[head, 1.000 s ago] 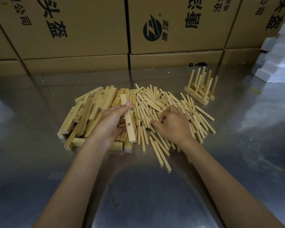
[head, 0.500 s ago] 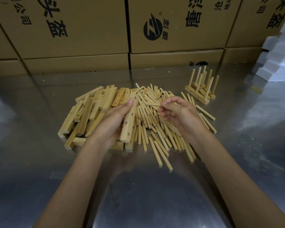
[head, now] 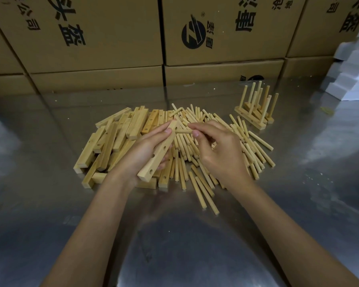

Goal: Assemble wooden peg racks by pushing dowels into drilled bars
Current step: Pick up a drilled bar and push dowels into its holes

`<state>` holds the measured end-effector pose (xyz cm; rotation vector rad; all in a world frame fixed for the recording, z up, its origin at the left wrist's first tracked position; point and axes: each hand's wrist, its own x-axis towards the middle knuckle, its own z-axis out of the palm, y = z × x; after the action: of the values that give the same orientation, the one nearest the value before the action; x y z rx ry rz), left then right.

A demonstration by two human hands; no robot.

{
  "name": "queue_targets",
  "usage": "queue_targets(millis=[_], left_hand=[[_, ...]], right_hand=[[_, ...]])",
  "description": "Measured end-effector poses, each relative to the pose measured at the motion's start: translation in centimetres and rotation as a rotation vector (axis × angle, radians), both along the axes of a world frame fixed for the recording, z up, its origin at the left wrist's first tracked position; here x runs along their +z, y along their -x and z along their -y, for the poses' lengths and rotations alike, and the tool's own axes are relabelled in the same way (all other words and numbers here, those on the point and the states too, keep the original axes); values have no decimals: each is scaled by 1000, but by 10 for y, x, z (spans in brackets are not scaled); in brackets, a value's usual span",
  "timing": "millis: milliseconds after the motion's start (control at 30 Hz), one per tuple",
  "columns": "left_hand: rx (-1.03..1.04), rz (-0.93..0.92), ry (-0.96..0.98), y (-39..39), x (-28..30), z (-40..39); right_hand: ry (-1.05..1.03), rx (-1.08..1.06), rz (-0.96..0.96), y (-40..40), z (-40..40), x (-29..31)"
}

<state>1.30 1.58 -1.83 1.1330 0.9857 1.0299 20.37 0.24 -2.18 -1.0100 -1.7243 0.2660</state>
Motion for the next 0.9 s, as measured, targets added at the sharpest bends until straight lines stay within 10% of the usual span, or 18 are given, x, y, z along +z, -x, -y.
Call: queue_targets(millis=[667, 900], left_hand=[[77, -311, -112, -12, -1, 3], [66, -325, -101, -7, 4, 4]], right_hand=[[131, -10, -288, 10, 0, -16], [-107, -166, 328, -3, -3, -5]])
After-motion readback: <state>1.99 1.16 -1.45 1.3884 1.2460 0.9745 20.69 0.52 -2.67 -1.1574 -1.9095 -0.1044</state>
